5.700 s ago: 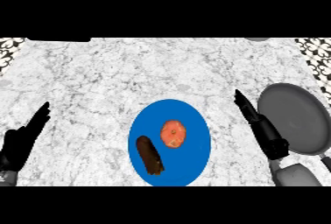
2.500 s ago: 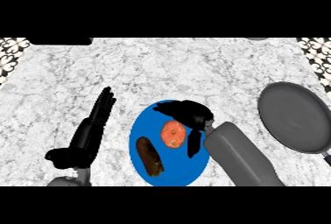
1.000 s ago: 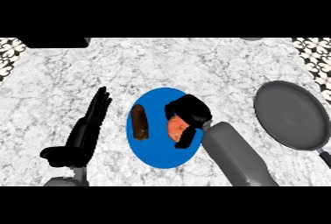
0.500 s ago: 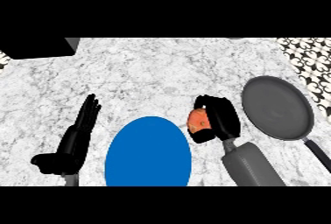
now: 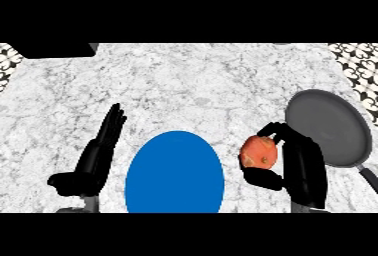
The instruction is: Pick the squash from the plate and place it in the pan
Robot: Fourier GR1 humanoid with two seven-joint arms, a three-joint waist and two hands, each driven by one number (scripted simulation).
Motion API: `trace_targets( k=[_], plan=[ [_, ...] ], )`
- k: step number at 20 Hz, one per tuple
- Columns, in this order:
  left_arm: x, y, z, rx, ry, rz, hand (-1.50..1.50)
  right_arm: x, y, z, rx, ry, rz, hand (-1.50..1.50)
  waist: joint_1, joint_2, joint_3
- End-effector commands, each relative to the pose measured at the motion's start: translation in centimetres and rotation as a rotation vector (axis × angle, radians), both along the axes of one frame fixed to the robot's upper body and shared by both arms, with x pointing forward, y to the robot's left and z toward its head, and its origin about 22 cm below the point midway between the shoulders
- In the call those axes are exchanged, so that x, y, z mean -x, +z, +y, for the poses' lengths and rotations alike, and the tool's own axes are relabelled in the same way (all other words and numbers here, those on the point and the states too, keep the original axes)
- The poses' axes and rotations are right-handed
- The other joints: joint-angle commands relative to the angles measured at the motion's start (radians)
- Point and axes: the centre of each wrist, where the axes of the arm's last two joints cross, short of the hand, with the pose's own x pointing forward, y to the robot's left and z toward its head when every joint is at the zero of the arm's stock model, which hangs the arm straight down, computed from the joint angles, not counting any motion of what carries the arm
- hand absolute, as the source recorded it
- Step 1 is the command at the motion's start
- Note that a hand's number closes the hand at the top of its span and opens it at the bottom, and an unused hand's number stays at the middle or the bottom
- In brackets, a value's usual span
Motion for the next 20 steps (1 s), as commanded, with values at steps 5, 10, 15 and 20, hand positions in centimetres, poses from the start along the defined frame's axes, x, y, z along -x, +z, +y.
trace_targets(
  k=[5, 10, 15, 20],
  plan=[
    [-0.8, 1.0, -0.3, -0.006, -0.032, -0.023, 0.0, 0.4, -0.1, -7.5, -0.08, -0.204, -0.085, 1.5, 0.039, 0.012, 0.001],
    [-0.8, -1.4, 0.4, 0.012, -0.048, -0.029, 0.0, -2.7, 0.3, -13.5, -0.007, -0.284, -0.163, 1.5, 0.042, 0.014, 0.001],
    [0.2, -0.9, -1.5, -0.007, -0.054, -0.027, 0.0, -6.3, -3.0, -16.9, 0.076, -0.376, -0.253, 1.5, 0.061, 0.018, 0.003],
    [-2.2, 1.0, -0.3, -0.001, -0.058, -0.017, 0.0, -8.0, -3.8, -20.4, -0.039, -0.395, -0.337, 1.5, 0.052, 0.016, 0.003]
  ],
)
